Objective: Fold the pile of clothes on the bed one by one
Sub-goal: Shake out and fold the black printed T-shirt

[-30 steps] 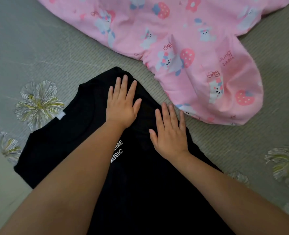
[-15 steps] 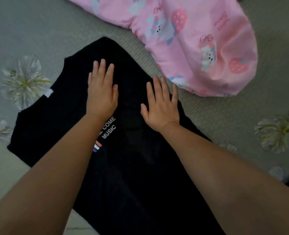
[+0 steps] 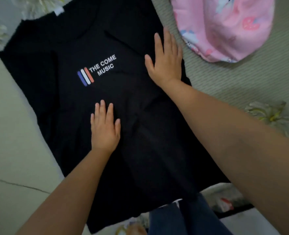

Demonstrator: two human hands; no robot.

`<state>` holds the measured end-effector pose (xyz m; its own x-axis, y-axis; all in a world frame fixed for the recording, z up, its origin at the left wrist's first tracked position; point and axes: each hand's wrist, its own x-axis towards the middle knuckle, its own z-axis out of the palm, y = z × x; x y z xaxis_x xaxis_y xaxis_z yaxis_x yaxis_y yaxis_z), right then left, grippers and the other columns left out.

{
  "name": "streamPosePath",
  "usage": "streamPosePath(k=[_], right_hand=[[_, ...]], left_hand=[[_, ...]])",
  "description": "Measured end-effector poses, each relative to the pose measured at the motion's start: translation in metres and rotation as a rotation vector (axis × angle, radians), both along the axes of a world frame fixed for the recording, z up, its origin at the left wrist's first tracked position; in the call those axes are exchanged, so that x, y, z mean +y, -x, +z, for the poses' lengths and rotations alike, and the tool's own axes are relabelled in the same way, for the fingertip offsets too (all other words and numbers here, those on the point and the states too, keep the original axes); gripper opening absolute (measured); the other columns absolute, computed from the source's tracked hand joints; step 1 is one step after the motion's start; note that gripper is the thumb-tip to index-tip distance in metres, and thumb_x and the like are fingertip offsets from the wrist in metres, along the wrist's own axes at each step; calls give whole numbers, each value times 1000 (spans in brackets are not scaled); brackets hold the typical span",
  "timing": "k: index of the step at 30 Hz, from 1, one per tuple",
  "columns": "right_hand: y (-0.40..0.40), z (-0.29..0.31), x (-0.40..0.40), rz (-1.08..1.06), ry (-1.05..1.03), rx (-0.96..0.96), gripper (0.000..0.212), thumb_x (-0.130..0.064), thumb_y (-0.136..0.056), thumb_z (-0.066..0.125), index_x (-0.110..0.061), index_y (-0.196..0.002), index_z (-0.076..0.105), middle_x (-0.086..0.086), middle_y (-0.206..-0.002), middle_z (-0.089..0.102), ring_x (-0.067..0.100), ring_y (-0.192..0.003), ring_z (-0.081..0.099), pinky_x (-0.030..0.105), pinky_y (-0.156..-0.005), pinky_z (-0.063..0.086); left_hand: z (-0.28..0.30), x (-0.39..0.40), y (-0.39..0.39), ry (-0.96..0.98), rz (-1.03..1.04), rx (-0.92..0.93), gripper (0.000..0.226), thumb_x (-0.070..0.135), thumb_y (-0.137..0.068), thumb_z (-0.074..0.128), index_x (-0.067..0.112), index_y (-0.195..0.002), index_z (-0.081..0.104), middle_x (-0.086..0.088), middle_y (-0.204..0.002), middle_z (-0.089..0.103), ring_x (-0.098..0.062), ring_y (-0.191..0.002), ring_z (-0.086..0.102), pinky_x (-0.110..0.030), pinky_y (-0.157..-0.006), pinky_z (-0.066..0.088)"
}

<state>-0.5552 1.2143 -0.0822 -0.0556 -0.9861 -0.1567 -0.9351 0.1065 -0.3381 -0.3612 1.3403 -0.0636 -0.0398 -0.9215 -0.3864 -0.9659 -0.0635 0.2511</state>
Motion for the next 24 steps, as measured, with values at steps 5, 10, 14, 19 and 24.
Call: streamPosePath(k=[5,10,14,19,24], right_hand=[[38,14,100,216,125,-79,35,-17,-87,52,-4,-118,60,18,-140,41,35,-133,34,52,-107,20],[103,31,239,144,38,-21,42,-5,-75,70,9,-113,60,32,-123,52,49,-113,50,57,-91,41],[119,53,296,-10,-208,-64,54,-8,-81,65,9,-128,44,26,-114,56,41,-107,53,44,-90,40],[125,65,303,-218,-371,-252,63,-5,-90,52,-10,-144,21,10,-96,50,29,-96,53,32,-86,41],[170,76,288,-194,-282,-221,56,1,-88,52,-9,-140,34,10,-78,47,22,-77,46,21,-67,34]], left_hand=[[1,70,14,17,26,-7,52,20,-95,44,1,-141,28,-19,-151,17,-32,-141,10,-44,-114,5],[4,143,24,-9,18,-8,54,28,-94,46,3,-140,32,-19,-150,22,-32,-140,15,-45,-113,7],[14,206,31,-83,4,-20,76,54,-87,11,5,-140,31,-16,-150,22,-31,-140,16,-46,-113,8],[20,244,33,-131,4,-6,104,71,-79,-13,1,-135,40,-20,-144,33,-36,-135,28,-51,-109,19],[9,250,35,-113,17,-47,90,57,-76,60,4,-141,28,-15,-151,19,-29,-141,14,-47,-112,4]])
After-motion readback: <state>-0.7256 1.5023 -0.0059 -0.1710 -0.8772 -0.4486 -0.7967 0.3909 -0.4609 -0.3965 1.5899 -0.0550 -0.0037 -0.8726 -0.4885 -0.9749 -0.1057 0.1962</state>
